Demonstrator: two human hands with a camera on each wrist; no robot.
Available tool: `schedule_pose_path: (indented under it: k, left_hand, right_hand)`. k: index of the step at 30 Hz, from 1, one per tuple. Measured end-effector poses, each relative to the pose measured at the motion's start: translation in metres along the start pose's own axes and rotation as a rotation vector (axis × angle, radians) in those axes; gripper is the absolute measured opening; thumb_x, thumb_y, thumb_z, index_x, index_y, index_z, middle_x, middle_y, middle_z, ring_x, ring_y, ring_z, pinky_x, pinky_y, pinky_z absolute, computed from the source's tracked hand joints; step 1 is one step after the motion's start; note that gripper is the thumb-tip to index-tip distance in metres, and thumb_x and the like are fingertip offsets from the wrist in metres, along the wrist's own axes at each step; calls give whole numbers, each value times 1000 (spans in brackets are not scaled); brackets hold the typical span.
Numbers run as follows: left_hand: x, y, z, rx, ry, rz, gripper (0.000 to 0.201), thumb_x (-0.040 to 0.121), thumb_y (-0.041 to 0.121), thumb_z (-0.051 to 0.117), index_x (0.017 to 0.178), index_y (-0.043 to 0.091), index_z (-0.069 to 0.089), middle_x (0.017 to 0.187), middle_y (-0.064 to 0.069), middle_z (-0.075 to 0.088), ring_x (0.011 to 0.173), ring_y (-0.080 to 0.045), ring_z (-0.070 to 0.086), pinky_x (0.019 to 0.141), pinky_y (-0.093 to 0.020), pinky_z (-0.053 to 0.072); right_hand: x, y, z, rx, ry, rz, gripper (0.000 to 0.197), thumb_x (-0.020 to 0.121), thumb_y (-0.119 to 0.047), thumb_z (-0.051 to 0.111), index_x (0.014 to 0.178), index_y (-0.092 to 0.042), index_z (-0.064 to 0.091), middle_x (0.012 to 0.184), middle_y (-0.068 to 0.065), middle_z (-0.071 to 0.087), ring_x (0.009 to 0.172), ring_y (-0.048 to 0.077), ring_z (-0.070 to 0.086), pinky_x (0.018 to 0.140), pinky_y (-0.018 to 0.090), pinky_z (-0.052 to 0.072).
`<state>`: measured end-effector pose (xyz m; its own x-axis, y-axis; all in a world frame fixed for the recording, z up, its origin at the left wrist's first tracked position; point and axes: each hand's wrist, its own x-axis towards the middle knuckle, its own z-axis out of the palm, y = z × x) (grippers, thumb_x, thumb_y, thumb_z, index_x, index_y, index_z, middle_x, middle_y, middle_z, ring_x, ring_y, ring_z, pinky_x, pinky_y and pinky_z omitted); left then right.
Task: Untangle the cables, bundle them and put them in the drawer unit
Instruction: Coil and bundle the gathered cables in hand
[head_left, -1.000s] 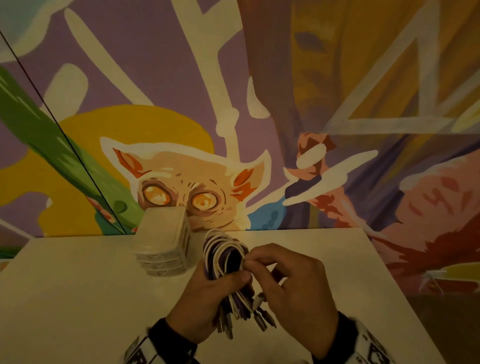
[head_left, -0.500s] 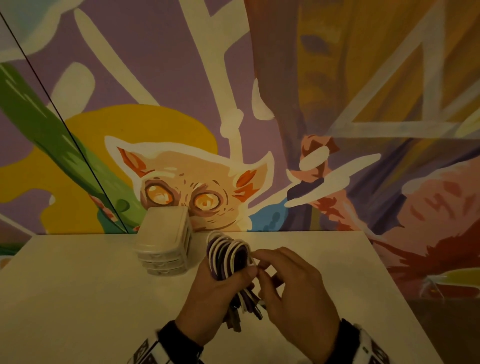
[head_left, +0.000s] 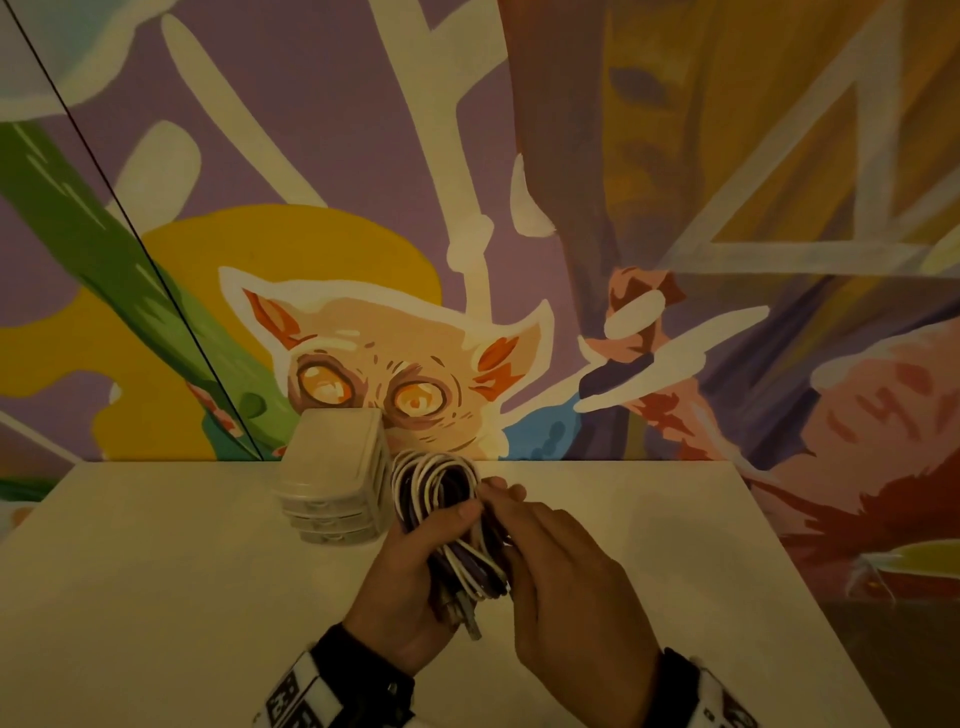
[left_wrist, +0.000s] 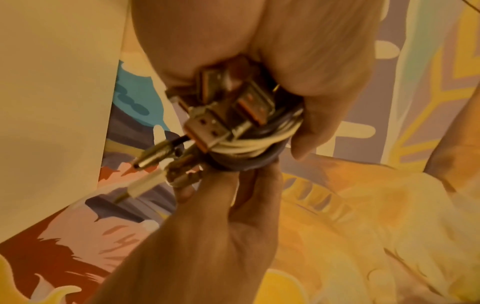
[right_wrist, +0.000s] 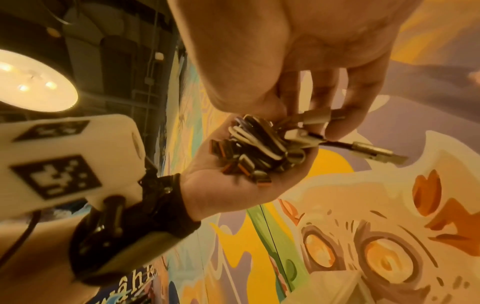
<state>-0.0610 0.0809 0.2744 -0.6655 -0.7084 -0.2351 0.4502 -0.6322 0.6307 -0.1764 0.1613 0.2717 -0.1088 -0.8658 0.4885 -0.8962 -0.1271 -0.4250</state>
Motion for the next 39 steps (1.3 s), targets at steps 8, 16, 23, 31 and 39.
schedule_pose_path:
  k: [8, 16, 23, 31, 39]
  left_hand:
    - [12, -4, -10, 119, 233, 139, 16, 73, 12, 68, 87, 5, 71, 75, -14, 69, 69, -30, 67, 67, -38, 55]
    - [39, -3, -95, 17, 518, 77, 25, 92, 16, 57, 70, 5, 58, 56, -6, 51, 48, -21, 55, 51, -31, 48]
    - [40, 3, -201, 54, 773, -8, 27, 81, 26, 71, 64, 7, 63, 47, -8, 46, 43, -25, 45, 49, -29, 36]
    - [51, 24, -265, -72, 935, -24, 24, 90, 21, 58, 70, 10, 55, 43, -4, 44, 26, -13, 40, 27, -18, 30]
    - [102, 50, -277, -194, 849, -41, 22, 86, 25, 62, 66, 16, 61, 43, 0, 49, 33, -15, 44, 36, -22, 33]
  right_hand:
    - [-4, 13, 31, -40, -142, -11, 78, 66, -9, 71, 136, -24, 38, 120, -2, 56, 93, 13, 55, 75, 26, 50]
    - [-2, 24, 72, 162, -239, -16, 31, 89, -17, 51, 116, -32, 46, 107, -8, 64, 94, 6, 52, 83, 20, 42]
    - [28, 30, 137, 186, -574, -12, 20, 86, -25, 49, 105, -23, 56, 109, -7, 60, 100, 15, 58, 87, 35, 48]
    - [99, 28, 215, -37, -849, 43, 20, 95, -23, 46, 114, -23, 52, 123, -1, 56, 111, 23, 53, 90, 33, 43]
    - [176, 19, 276, -132, -958, 24, 36, 95, -21, 45, 130, -25, 42, 131, 6, 55, 108, 30, 57, 87, 39, 49]
